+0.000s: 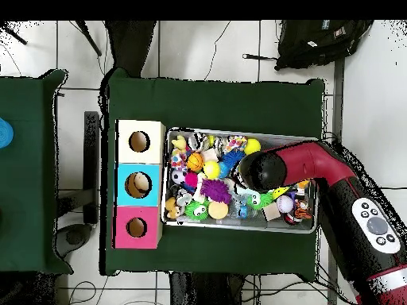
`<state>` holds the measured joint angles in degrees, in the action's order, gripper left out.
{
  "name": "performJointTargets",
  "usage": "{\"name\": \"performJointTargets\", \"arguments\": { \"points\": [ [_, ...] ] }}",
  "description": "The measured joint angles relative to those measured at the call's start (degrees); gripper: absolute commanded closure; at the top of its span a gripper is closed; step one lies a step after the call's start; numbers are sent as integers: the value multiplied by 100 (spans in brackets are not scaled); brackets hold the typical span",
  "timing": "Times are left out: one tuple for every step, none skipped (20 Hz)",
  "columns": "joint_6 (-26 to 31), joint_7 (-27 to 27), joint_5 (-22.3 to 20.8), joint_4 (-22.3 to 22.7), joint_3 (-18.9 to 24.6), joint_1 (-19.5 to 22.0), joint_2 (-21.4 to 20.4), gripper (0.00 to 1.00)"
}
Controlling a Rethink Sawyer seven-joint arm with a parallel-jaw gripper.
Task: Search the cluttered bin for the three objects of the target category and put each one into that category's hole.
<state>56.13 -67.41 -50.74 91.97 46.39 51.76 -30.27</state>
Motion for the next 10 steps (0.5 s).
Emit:
{"name": "performJointTargets", "arguments": {
  "points": [
    [1,0,19,2,-2,-1,-4,0],
    [1,0,86,2,-6,-9,-22,0],
    [1,0,107,2,-5,-14,-28,0],
    [1,0,136,2,-5,-24,-40,0],
    [1,0,148,2,-5,-28,-46,0],
    [0,0,163,3,-5,-35,-54,0],
    [1,0,190,5,-5,-52,-72,0],
    [1,0,203,6,-5,-61,-81,0],
    [1,0,249,12,-5,-86,-115,0],
    [1,0,268,16,-5,-95,-136,0]
  ]
}}
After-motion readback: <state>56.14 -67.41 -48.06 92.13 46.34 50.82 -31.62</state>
